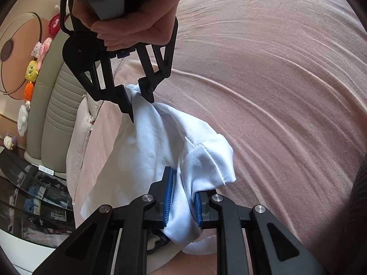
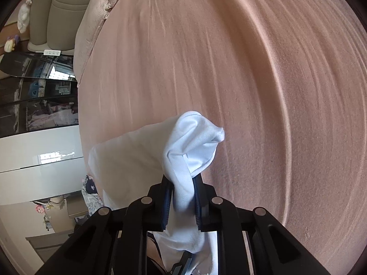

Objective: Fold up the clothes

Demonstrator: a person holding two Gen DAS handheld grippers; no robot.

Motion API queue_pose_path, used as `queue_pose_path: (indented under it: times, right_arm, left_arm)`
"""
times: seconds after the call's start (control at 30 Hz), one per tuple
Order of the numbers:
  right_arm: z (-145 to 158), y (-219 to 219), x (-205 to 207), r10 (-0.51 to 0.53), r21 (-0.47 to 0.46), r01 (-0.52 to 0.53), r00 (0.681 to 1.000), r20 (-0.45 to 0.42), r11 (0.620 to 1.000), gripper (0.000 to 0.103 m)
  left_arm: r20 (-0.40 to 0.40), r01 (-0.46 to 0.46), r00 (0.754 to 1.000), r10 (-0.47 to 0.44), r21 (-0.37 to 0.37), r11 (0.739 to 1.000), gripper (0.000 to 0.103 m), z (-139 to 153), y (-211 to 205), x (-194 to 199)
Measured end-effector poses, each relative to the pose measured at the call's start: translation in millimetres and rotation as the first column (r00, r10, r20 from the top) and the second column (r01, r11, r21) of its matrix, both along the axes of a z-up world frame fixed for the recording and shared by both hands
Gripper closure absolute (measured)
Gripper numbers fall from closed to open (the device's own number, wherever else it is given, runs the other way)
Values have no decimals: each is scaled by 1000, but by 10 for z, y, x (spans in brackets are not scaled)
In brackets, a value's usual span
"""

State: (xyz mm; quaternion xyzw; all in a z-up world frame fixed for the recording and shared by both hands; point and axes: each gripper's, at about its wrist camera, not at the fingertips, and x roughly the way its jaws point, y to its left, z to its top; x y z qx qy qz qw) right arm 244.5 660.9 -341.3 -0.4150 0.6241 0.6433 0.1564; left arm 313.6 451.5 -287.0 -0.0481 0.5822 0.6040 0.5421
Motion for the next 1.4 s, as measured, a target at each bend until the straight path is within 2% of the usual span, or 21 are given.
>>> queue_pose_path:
  times: [0.07,0.37,0.6,0.9,1.27,1.4]
  right_arm:
    - [79,-13,-82,16,21,-17,1000,22,1000,88]
    - [407,-66,-448,56,84,-66,992,112,994,88]
    - [690,-165,-717,104,131,-127,980,167,983,88]
    - [1032,-478,-1388,209,200,-247,959,193,948,88]
    - [1078,-856,-2078,274,225,-321,937,216,920,88]
    - [1153,-922,-2271,287,233,-326,940,186,916,88]
  left_arm:
    - [40,-20,999,19,12,1000,88,65,20,-68]
    - [125,-61,991,54,58,996,88,287,18,-329]
    - [221,-137,968,116,86,987,88,498,-50,-583]
    - [277,-234,941,194,117,965,88,703,-282,-967]
    - [405,-379,859,314,89,921,88,814,-445,-1703]
    - [449,-430,821,353,79,899,88,833,-509,-1914]
